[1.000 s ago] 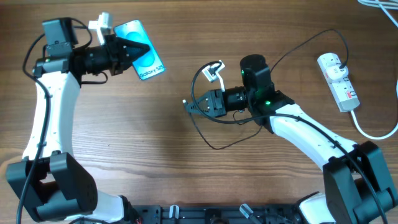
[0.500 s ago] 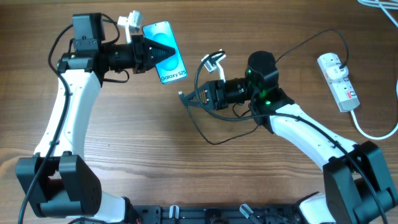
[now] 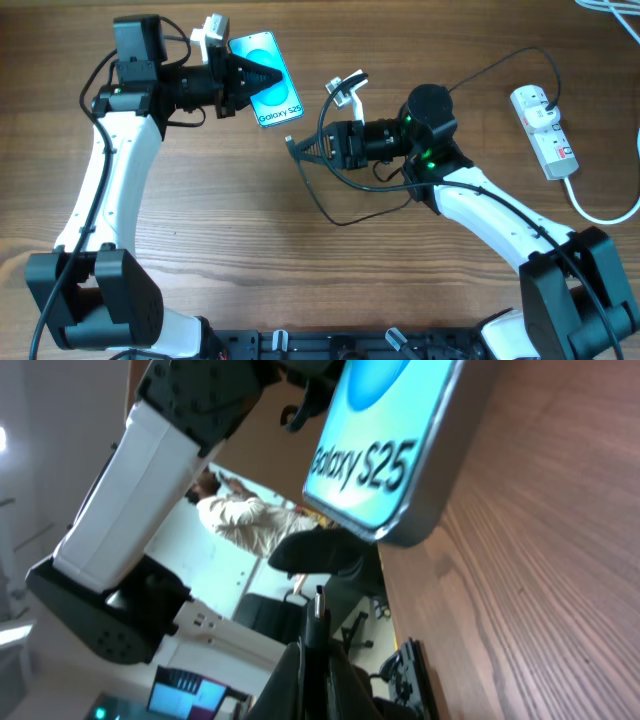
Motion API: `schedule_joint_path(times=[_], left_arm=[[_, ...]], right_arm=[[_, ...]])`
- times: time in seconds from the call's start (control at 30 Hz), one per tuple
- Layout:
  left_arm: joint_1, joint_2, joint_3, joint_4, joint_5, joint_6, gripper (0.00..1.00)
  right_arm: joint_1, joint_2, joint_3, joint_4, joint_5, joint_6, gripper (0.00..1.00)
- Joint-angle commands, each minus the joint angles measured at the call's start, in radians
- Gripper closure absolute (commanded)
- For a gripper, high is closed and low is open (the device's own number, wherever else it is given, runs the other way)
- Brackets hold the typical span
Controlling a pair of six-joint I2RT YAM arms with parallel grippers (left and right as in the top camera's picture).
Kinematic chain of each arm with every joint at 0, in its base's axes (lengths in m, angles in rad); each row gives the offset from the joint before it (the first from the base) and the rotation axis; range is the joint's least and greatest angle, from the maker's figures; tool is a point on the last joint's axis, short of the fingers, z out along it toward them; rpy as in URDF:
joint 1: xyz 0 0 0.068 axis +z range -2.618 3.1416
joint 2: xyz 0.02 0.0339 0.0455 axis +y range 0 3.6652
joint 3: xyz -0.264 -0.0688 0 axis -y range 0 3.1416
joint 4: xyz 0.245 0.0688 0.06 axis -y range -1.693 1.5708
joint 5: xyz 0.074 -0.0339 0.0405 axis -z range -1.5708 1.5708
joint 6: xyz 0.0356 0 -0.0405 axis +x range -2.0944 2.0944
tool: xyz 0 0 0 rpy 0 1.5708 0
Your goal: Plug charger to phone and switch on socket
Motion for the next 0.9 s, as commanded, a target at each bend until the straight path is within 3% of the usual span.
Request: schedule_joint_path(times=[0.0,0.4,0.87], left_arm=[[-0.022,-0.01,0.0,0.004,0.049,-0.026,0.96],[-0.029,-0.01,0.0,0.009,0.049,0.05,0.96],[-0.029,-0.01,0.0,0.032,0.071,0.054,0.96]], right_arm=[[-0.001,-0.013,0.016,0.008,0.055,0.008,0.96],[-0.001,-0.013,0.016,0.017,0.061,0.049,0.96],[-0.001,-0.013,0.016,0.028,0.05,0.086,0.96]])
